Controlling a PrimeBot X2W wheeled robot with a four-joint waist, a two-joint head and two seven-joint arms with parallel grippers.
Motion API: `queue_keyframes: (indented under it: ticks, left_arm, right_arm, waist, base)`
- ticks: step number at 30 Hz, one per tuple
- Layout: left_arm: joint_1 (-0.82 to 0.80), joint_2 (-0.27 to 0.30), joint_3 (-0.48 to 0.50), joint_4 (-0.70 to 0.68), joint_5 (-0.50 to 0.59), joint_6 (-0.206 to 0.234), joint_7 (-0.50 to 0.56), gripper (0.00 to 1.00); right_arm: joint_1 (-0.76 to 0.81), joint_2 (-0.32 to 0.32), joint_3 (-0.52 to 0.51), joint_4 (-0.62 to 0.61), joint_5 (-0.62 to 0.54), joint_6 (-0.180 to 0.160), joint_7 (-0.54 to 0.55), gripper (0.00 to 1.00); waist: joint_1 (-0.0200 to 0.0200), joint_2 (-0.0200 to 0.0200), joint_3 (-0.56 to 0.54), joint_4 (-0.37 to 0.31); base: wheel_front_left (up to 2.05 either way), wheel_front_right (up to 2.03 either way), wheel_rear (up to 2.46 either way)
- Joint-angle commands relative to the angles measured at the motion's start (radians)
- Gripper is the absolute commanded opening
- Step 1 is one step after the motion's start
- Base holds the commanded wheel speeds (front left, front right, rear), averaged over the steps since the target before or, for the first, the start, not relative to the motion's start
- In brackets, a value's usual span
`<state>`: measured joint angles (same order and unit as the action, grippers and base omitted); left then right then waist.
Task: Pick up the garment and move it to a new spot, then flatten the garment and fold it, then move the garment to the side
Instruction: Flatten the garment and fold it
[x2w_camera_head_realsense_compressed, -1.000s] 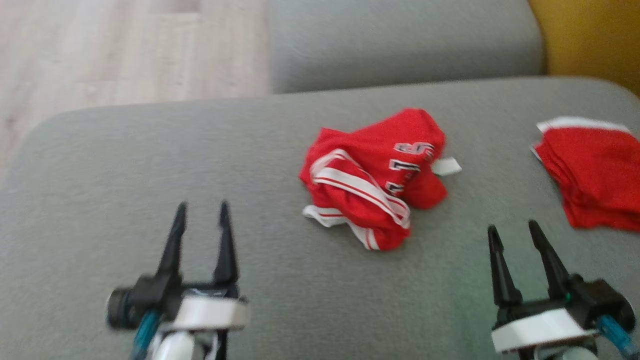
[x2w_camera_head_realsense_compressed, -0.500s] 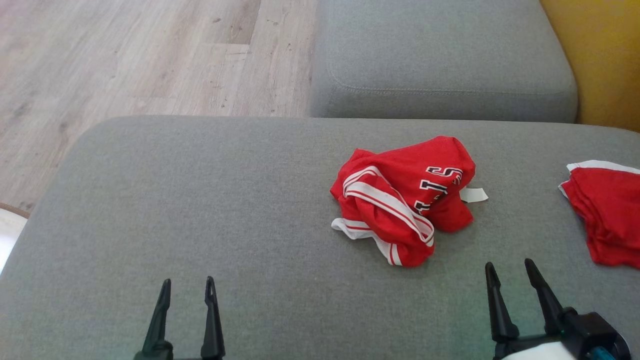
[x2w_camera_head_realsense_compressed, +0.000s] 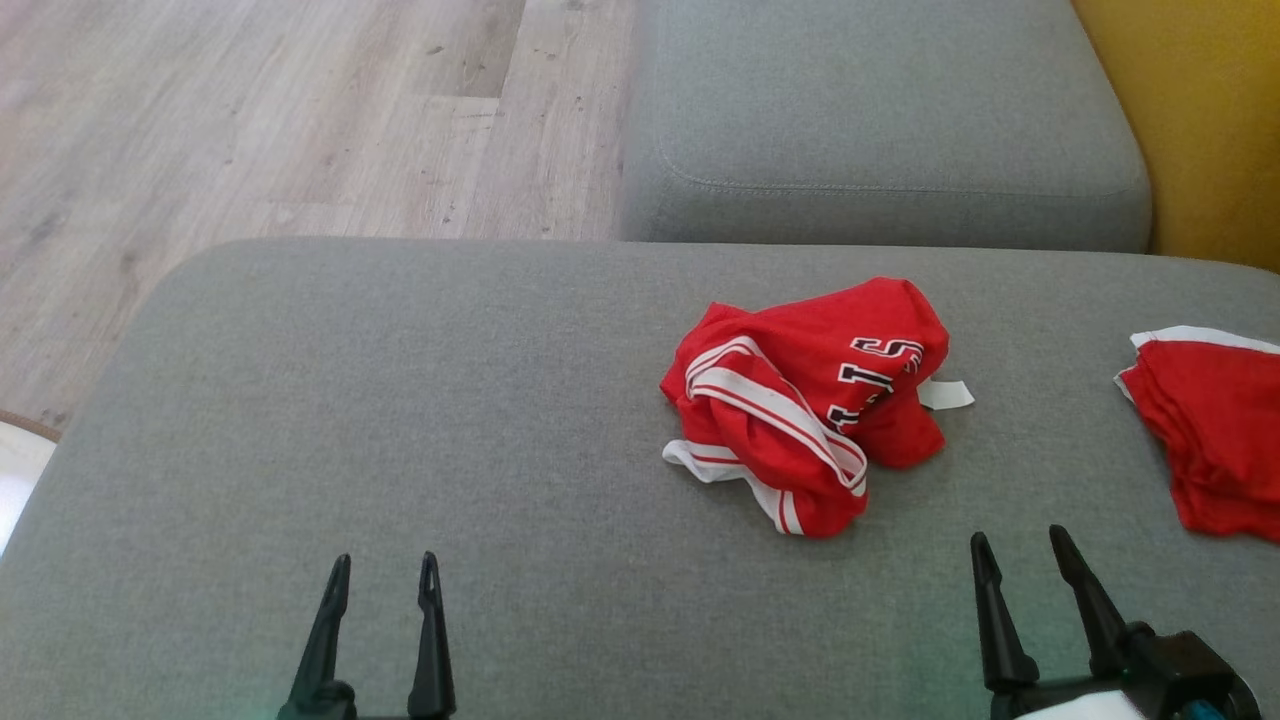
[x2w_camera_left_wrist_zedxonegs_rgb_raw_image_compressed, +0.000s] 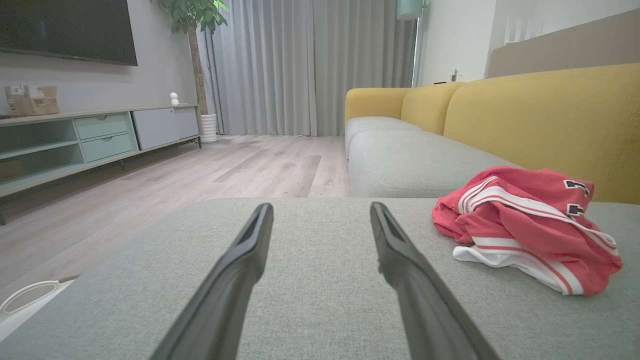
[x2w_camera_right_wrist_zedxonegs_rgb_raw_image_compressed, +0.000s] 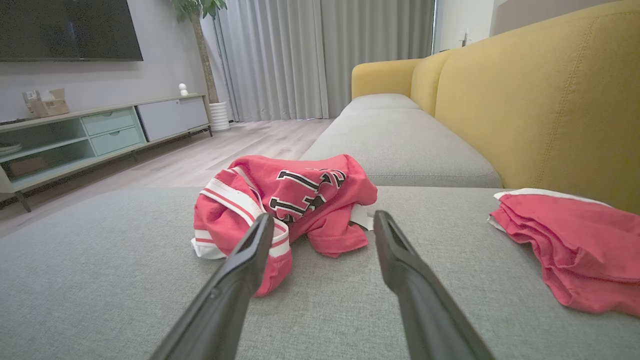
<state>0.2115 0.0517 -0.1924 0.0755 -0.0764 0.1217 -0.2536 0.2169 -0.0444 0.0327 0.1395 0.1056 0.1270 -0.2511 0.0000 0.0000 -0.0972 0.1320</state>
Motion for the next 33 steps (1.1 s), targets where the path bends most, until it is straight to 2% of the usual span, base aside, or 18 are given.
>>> queue_keyframes:
  ticks: [1, 18, 26, 33]
  left_arm:
    - [-0.041, -0.001, 0.029, -0.028, 0.008, -0.005, -0.008, 1.0]
    - [-0.053, -0.001, -0.007, -0.004, -0.006, -0.018, -0.008, 1.0]
    - [-0.133, -0.001, -0.119, 0.036, -0.05, -0.033, -0.008, 1.0]
    - [-0.282, -0.001, -0.294, 0.125, -0.104, -0.078, -0.008, 1.0]
  right_arm:
    - [-0.025, -0.006, 0.022, -0.028, 0.008, 0.004, -0.011, 1.0]
    - [-0.037, -0.006, 0.027, -0.024, 0.003, 0.004, -0.011, 1.0]
    - [-0.06, -0.007, 0.039, -0.042, -0.017, 0.004, -0.011, 1.0]
    - [-0.09, -0.025, 0.066, -0.069, -0.021, 0.004, -0.011, 1.0]
  waist:
    - [0.0, 0.0, 0.0, 0.001]
    - [0.0, 0.0, 0.007, -0.019]
    - [0.0, 0.0, 0.051, -0.109]
    - [0.0, 0.0, 0.118, -0.223]
  base:
    - [0.0, 0.0, 0.0]
    - [0.0, 0.0, 0.0]
    - [0.0, 0.0, 0.0]
    - [0.0, 0.0, 0.0]
